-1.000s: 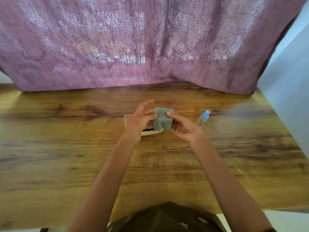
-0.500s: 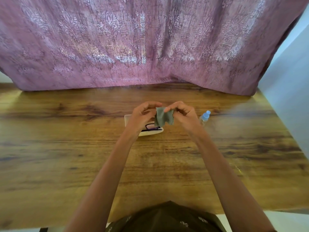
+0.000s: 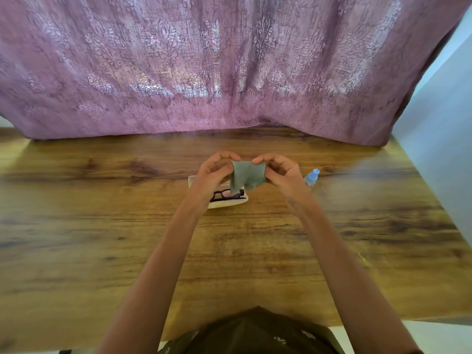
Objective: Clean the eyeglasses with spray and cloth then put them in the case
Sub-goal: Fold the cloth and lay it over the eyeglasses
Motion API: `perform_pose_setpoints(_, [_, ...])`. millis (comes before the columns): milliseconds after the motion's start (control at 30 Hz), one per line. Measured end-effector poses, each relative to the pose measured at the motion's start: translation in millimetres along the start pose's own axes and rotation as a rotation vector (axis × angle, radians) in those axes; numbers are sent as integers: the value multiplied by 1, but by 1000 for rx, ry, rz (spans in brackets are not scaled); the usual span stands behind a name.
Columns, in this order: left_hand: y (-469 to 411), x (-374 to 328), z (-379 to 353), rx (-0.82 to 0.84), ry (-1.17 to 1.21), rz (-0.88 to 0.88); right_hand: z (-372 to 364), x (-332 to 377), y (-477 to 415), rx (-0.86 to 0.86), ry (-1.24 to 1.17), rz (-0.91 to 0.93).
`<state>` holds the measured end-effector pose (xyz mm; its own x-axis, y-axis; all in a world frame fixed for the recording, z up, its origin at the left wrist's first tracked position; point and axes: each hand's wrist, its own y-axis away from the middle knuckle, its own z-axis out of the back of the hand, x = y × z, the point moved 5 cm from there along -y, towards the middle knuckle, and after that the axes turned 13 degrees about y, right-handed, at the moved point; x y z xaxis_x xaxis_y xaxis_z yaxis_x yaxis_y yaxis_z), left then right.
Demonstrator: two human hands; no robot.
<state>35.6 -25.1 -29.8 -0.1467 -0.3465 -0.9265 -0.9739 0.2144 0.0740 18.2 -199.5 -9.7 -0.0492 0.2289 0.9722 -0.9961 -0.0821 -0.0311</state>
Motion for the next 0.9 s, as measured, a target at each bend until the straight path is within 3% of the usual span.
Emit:
perform_pose_setpoints(467, [-6, 15, 7, -180, 32, 255, 0, 0, -3, -23, 87, 30])
perform_pose_setpoints(633, [-4, 10, 1, -72, 6, 280, 0, -3, -3, -27, 30, 9])
perform_pose_setpoints(733, [-1, 6, -2, 10, 21, 229, 0, -9, -2, -49, -68, -77])
perform_pose_setpoints(900, [2, 1, -8, 15, 108, 217, -7, -20, 1, 5, -321, -298])
